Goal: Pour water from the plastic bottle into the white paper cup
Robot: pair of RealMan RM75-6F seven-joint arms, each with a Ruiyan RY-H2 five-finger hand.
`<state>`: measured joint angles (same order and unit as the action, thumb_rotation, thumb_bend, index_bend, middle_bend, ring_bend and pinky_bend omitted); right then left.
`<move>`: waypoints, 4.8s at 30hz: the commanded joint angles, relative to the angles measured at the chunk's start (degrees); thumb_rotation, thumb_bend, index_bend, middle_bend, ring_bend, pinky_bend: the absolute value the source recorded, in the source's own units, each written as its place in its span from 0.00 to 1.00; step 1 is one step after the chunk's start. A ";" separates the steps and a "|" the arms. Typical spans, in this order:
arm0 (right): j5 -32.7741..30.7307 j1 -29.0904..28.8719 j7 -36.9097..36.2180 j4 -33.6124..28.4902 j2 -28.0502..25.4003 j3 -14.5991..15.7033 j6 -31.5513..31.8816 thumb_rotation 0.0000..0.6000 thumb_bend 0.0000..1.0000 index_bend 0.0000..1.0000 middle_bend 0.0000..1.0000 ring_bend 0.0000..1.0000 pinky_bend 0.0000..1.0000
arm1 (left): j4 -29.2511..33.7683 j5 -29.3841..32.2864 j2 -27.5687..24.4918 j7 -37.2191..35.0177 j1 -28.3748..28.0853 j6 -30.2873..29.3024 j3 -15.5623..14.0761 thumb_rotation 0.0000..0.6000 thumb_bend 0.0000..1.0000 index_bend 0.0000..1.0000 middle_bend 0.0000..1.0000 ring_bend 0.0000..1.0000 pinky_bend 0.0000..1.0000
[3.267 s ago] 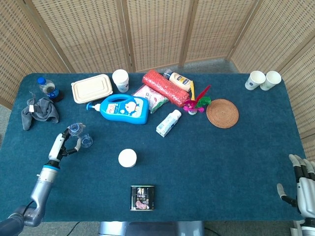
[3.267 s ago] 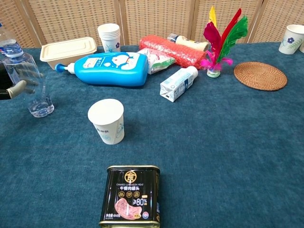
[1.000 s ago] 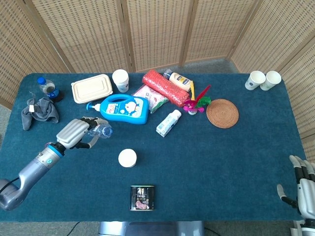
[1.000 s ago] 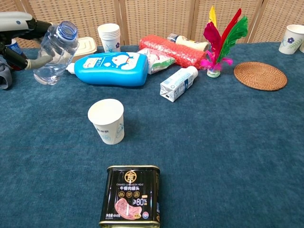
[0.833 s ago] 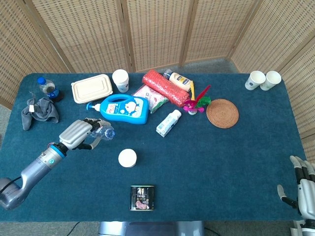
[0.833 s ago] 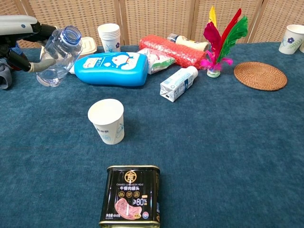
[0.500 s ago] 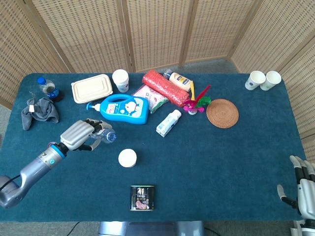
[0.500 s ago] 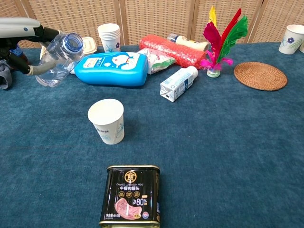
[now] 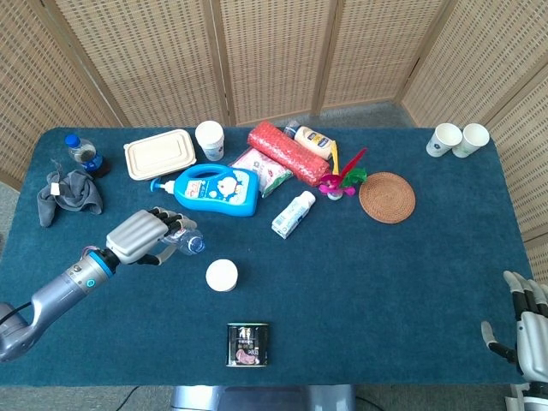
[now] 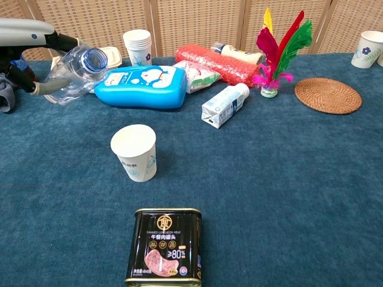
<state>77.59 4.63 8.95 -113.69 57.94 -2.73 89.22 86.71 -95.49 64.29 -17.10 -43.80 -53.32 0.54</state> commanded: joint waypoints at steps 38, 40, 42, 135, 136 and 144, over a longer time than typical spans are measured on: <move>-0.48 0.27 -2.35 1.95 1.38 -0.35 -0.11 0.98 0.40 0.00 0.09 0.00 0.00 | 4.02 0.97 -2.17 15.01 -5.87 7.92 -0.26 1.00 0.69 0.30 0.29 0.33 0.45; -0.54 0.31 -2.46 2.02 1.40 -0.36 -0.11 0.99 0.40 0.00 0.09 0.00 0.00 | 4.21 1.03 -2.23 15.24 -6.22 8.20 -0.17 1.00 0.69 0.30 0.29 0.33 0.45; -0.56 0.35 -2.63 2.16 1.50 -0.34 -0.14 0.99 0.40 0.00 0.09 0.00 0.00 | 4.10 0.86 -2.28 16.04 -6.54 8.41 -0.17 1.00 0.69 0.30 0.29 0.33 0.45; -1.41 1.34 -7.06 6.12 4.04 -0.80 -0.81 0.99 0.40 0.00 0.09 0.00 0.00 | 8.01 -0.11 -5.18 39.49 -17.41 20.45 -0.13 1.00 0.69 0.31 0.29 0.33 0.44; -1.39 1.34 -7.02 6.10 4.03 -0.82 -0.79 0.99 0.40 0.00 0.09 0.00 0.00 | 8.05 0.00 -5.20 39.42 -17.32 20.31 -0.14 1.00 0.69 0.31 0.29 0.33 0.44; -1.22 1.32 -6.63 5.70 3.92 -0.81 -0.75 0.99 0.40 0.00 0.09 0.00 0.00 | 8.24 2.19 -4.69 37.22 -15.86 18.79 -0.06 1.00 0.69 0.31 0.29 0.33 0.44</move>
<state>76.37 5.96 2.33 -107.99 61.87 -3.55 88.47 94.86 -93.95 59.40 20.75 -60.02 -34.30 0.39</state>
